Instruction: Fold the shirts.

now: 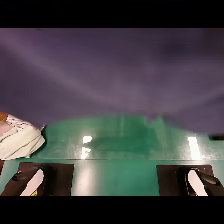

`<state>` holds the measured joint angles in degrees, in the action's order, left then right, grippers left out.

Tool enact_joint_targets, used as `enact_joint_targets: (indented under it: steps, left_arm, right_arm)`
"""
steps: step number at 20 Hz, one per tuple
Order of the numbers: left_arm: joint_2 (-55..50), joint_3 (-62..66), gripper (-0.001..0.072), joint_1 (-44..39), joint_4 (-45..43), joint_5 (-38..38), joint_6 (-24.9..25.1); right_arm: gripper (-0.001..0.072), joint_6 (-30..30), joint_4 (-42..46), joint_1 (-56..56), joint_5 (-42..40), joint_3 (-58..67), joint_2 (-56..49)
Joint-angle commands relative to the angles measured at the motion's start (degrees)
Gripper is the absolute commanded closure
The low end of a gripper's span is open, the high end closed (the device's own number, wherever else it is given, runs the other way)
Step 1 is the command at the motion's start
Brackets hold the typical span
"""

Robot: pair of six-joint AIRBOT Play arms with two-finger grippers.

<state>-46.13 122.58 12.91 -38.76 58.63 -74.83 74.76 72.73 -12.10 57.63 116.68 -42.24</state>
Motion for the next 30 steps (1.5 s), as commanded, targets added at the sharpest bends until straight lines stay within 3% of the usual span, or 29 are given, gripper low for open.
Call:
enact_joint_targets:
  steps: [1, 3, 7, 10, 14, 16, 21, 26, 30]
  left_arm:
    - [1.2, -4.4, 0.0685, 0.0, 0.6, 0.5, -1.6]
    - [0.7, -12.5, 0.0685, 0.0, 0.1, 2.1, -1.9]
    - [-6.6, -29.2, 0.0685, 0.0, -1.6, 15.4, -4.4]
    - [-14.3, -41.9, 0.0685, -0.1, -2.4, 17.2, -4.2]
    - [-29.4, -48.5, 0.0685, -3.9, -5.1, 10.6, -2.4]
    - [-36.8, -48.3, 0.0685, -6.0, -5.0, 2.4, -0.5]
    - [-48.3, -38.3, 0.0684, -6.4, -1.0, -8.5, 0.1]
    - [-49.7, -31.6, 0.0685, -8.4, -1.7, -8.6, 5.5]
    - [-49.7, -31.8, 0.0684, -8.4, -13.5, 3.0, 2.5]
  right_arm:
    - [0.0698, -0.2, 2.2, 0.0, 4.0, -0.9, -0.9]
    - [0.0698, 2.0, 1.8, 0.0, 9.2, -4.7, -3.9]
    - [0.0699, 3.4, 1.9, 1.4, 24.6, -11.3, -15.4]
    - [0.0698, 3.4, 2.0, 4.9, 28.9, -17.9, -25.3]
    - [0.0698, 3.4, 2.0, 8.2, 25.4, -22.9, -38.5]
    - [0.0699, 3.7, 1.9, 8.2, 21.5, -21.9, -45.0]
    - [0.0698, 4.9, 1.9, 8.2, 13.1, -11.5, -56.2]
    - [0.0699, 5.3, 1.9, 8.2, 8.7, -7.1, -58.6]
    - [0.0699, 5.3, 2.4, 7.6, 15.5, -13.5, -56.6]
